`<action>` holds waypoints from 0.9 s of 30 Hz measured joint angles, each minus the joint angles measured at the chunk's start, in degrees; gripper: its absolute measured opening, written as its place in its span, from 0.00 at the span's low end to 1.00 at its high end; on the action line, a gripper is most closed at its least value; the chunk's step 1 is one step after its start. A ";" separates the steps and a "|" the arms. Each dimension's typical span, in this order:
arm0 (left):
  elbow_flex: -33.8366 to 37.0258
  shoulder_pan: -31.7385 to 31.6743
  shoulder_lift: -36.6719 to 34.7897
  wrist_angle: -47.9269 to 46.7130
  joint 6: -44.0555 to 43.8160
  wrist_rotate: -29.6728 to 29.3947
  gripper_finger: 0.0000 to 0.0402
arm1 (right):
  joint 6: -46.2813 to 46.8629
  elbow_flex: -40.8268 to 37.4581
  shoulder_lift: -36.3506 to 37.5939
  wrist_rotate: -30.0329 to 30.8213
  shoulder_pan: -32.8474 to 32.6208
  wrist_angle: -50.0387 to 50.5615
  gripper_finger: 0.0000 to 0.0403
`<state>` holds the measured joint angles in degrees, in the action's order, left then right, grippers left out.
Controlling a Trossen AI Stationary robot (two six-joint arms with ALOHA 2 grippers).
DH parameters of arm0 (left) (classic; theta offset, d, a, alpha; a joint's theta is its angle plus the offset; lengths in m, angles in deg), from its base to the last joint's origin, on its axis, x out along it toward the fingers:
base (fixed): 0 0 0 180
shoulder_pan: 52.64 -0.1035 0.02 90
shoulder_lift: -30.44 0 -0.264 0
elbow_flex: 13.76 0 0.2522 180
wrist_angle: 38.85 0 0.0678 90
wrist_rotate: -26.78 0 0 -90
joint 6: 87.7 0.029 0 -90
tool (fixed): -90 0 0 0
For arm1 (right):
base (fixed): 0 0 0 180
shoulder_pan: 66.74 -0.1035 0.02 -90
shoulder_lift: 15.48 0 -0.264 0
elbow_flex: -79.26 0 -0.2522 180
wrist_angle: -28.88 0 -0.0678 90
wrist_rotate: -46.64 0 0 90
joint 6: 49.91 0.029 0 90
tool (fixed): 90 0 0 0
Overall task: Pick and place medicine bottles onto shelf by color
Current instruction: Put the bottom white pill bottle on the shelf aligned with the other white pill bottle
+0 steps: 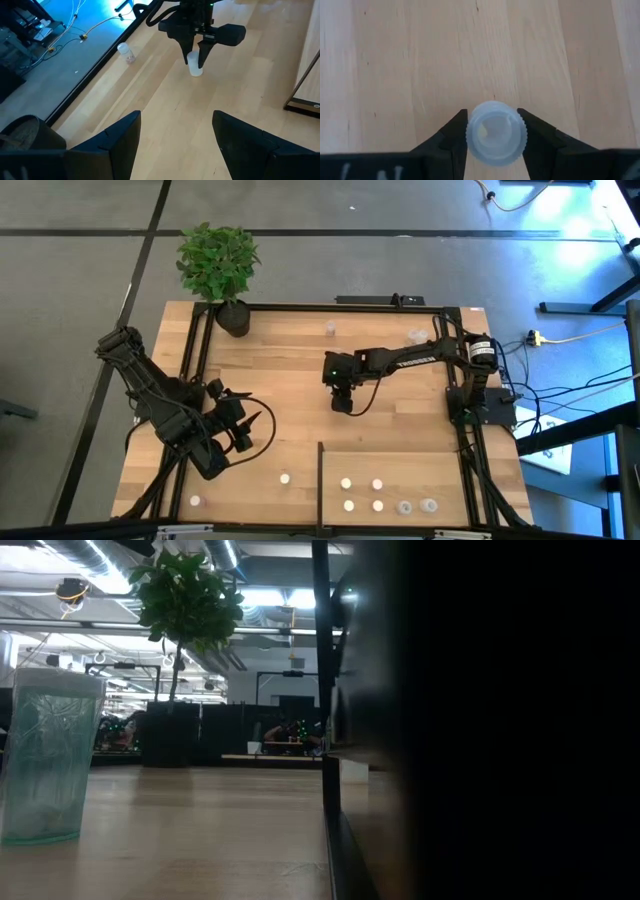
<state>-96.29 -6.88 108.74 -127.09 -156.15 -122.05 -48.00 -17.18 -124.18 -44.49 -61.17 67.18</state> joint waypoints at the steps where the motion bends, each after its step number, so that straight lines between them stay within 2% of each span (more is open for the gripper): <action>1: 0.02 0.00 0.00 -0.01 0.01 0.00 0.60 | 0.27 0.00 0.00 0.01 -0.19 -0.02 0.36; 13: 0.01 0.00 0.00 -0.04 0.04 0.00 0.60 | 2.56 3.03 0.01 0.05 -1.78 2.55 0.37; 27: 0.00 0.00 0.00 -0.04 0.07 0.00 0.60 | 2.65 16.06 0.07 4.97 -6.76 22.58 0.38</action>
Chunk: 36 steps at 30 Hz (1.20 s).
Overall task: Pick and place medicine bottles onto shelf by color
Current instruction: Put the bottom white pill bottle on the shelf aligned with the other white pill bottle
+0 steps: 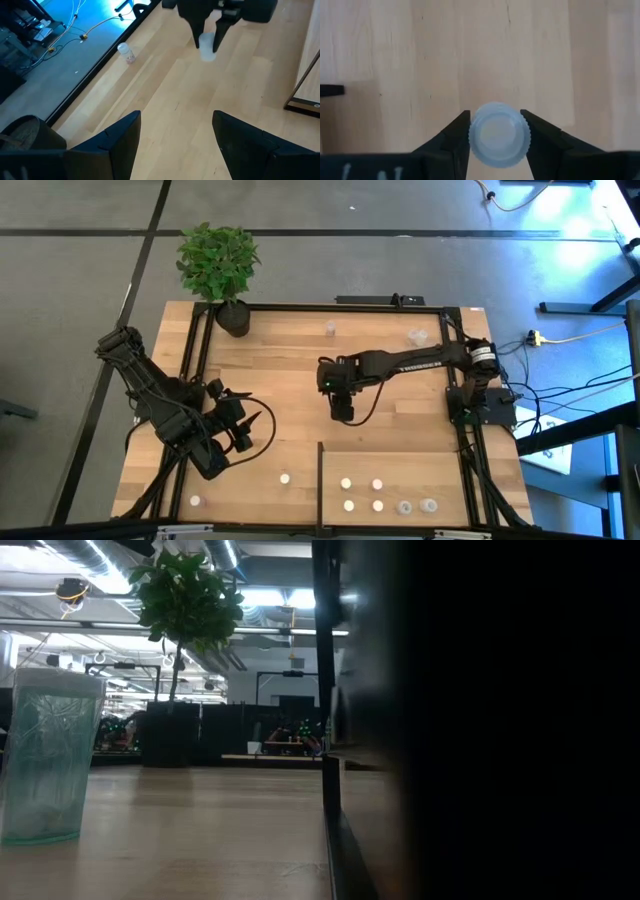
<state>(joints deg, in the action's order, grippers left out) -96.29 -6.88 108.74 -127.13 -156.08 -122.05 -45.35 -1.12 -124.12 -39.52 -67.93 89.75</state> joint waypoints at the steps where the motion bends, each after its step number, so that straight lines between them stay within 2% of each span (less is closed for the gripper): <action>1: 0.00 0.00 0.00 0.00 -0.01 0.00 0.60 | 0.35 1.16 0.00 1.00 -0.45 1.81 0.38; 14: 0.00 0.00 0.00 0.00 0.49 0.00 0.60 | 12.02 14.38 0.07 12.97 -4.94 26.95 0.37; 25: 0.02 0.00 0.00 0.41 1.09 -0.02 0.60 | 22.38 14.25 0.92 20.08 -7.52 43.25 0.37; 31: 0.01 -0.09 0.00 0.66 1.01 -0.02 0.60 | 22.39 14.07 2.26 19.82 -7.99 42.95 0.38; 36: 0.00 -0.53 -0.01 0.79 1.01 -0.06 0.60 | 23.77 9.75 7.58 20.50 -8.04 42.66 0.38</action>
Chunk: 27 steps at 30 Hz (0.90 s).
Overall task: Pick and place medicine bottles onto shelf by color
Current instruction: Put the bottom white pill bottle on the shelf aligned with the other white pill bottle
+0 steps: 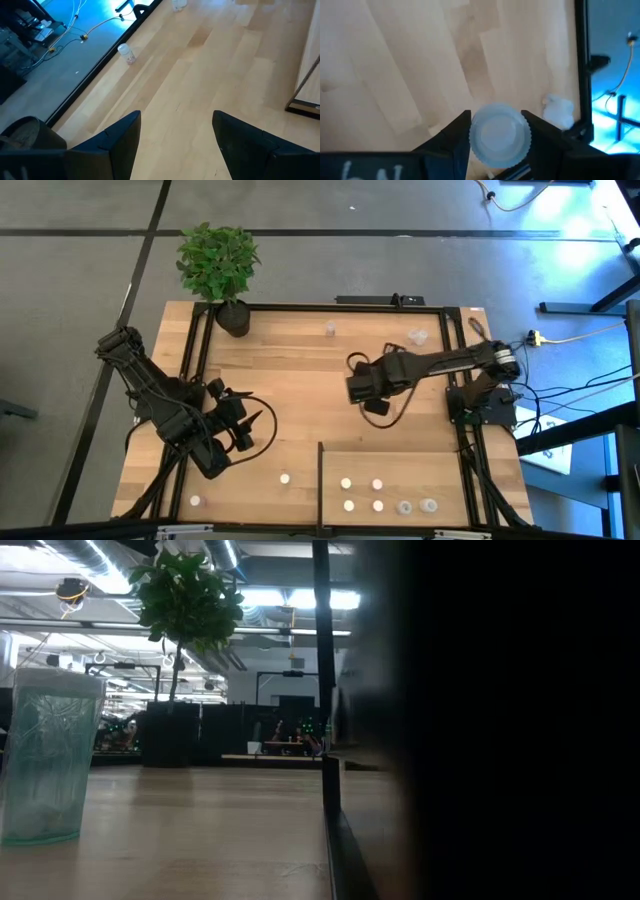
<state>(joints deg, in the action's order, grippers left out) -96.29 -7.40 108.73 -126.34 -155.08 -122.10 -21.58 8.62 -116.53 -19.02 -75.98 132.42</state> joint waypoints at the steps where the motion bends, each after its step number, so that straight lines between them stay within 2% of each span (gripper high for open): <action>1: 0.00 -0.09 -0.01 -0.04 0.02 -0.04 0.60 | 1.24 -1.47 1.64 -0.05 0.02 0.38 0.38; 7: 0.00 -1.10 -0.01 -0.05 0.03 -0.01 0.60 | 12.04 -12.38 13.96 -1.72 -1.36 -0.47 0.38; 10: 0.00 -2.00 -0.01 -0.10 0.04 -0.03 0.60 | 15.53 -16.38 19.08 -4.73 -4.72 -3.46 0.38; 15: 0.00 -3.18 -0.01 -0.11 0.07 -0.01 0.60 | 24.80 -21.15 26.35 -5.06 -12.97 -8.41 0.38; 22: 0.00 -3.87 -0.01 1.14 3.52 -0.01 0.60 | 40.51 -25.83 28.56 -4.82 -26.61 -10.46 0.38; 27: 0.00 -2.92 -0.01 6.08 7.81 -0.01 0.60 | 47.47 -27.57 28.46 -5.02 -34.11 -14.50 0.38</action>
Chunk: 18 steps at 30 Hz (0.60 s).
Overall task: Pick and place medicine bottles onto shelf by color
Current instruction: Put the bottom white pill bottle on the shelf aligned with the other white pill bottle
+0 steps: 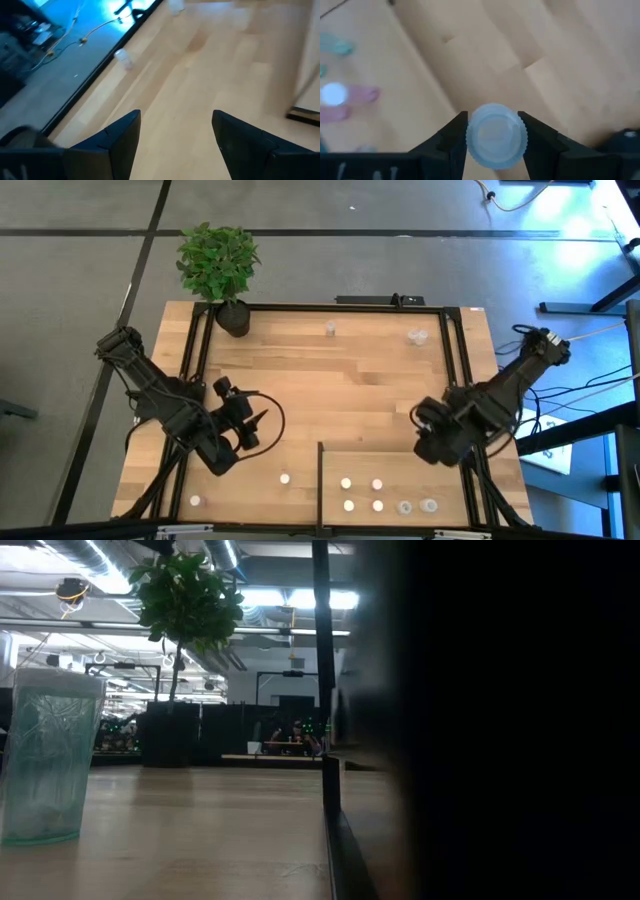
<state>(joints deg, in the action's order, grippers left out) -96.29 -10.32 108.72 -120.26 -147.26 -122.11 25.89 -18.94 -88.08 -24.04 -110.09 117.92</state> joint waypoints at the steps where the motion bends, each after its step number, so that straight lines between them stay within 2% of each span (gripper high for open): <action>1: 0.00 0.43 0.00 1.66 1.71 0.07 0.60 | 1.17 -0.12 0.00 0.04 -1.50 -0.70 0.38; 6: 0.00 2.29 0.00 11.76 12.56 4.08 0.60 | 6.86 -1.62 -0.72 0.92 -7.84 -3.22 0.38; 11: 0.00 2.88 0.02 22.37 21.20 11.34 0.60 | 12.24 -2.95 -3.80 0.04 -12.73 -4.67 0.38; 18: 0.00 2.83 0.02 34.94 32.40 22.25 0.60 | 14.79 -2.85 -8.83 -0.32 -17.27 -6.53 0.38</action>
<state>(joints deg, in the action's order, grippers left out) -96.29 -7.49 108.74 -85.32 -114.87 -99.86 40.68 -21.80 -96.91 -24.36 -127.36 111.39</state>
